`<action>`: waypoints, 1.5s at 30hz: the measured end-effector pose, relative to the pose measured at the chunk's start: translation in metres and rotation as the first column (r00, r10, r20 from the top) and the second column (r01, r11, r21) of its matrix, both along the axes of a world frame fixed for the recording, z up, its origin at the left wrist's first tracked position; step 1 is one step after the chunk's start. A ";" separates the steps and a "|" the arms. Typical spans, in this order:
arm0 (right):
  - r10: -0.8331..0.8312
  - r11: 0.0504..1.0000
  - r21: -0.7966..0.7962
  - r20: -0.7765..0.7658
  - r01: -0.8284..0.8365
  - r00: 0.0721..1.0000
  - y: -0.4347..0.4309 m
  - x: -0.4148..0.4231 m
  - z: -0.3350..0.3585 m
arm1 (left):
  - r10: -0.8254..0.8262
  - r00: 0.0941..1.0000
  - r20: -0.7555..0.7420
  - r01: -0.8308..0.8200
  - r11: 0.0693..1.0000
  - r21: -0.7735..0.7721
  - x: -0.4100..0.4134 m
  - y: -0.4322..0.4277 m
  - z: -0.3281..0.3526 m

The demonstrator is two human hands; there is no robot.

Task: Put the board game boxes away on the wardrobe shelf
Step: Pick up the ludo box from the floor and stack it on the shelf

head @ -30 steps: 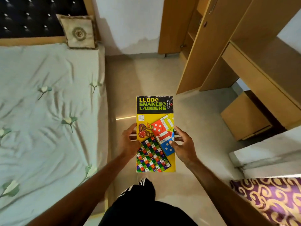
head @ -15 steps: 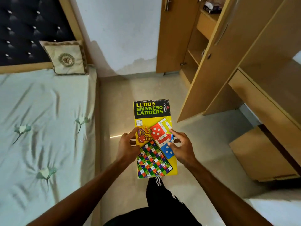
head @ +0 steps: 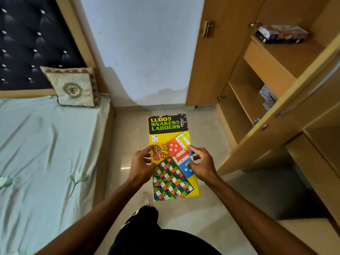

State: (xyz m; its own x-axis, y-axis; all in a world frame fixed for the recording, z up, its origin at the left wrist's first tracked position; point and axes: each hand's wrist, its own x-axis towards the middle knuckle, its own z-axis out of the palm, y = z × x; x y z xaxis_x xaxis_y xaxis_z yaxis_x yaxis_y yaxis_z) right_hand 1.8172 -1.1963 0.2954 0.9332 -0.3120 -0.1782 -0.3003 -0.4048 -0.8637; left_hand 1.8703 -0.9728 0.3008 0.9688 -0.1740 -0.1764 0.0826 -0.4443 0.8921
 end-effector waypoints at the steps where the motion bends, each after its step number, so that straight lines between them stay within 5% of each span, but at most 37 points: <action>1: 0.000 1.000 -0.007 0.006 0.000 1.000 -0.008 0.023 0.000 | 0.005 1.000 -0.003 -0.005 1.000 -0.002 0.023 -0.009 0.000; 12: -0.210 0.978 0.002 0.046 0.211 0.977 -0.113 0.297 -0.004 | -0.183 0.983 0.004 0.183 0.983 0.010 0.339 -0.131 -0.005; 22: -0.523 0.851 0.087 0.046 0.518 0.851 -0.273 0.442 0.004 | -0.458 0.886 0.071 0.454 0.889 0.064 0.529 -0.326 0.019; 34: -0.704 0.709 0.150 0.107 0.689 0.702 -0.505 0.541 0.029 | -0.659 0.729 0.186 0.668 0.744 0.019 0.657 -0.598 0.052; 45: -0.756 0.651 0.104 0.180 0.752 0.630 -0.706 0.612 0.059 | -0.675 0.700 0.234 0.707 0.702 -0.087 0.734 -0.815 0.079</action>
State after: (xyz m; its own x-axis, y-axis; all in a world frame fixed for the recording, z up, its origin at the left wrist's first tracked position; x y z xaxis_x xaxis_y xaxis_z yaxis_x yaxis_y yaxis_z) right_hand 2.4296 -1.9028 0.3542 0.3880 -0.9208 -0.0387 -0.3243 -0.0971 -0.9410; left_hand 2.6047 -1.7880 0.3797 0.5734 -0.8162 0.0710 -0.3503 -0.1659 0.9218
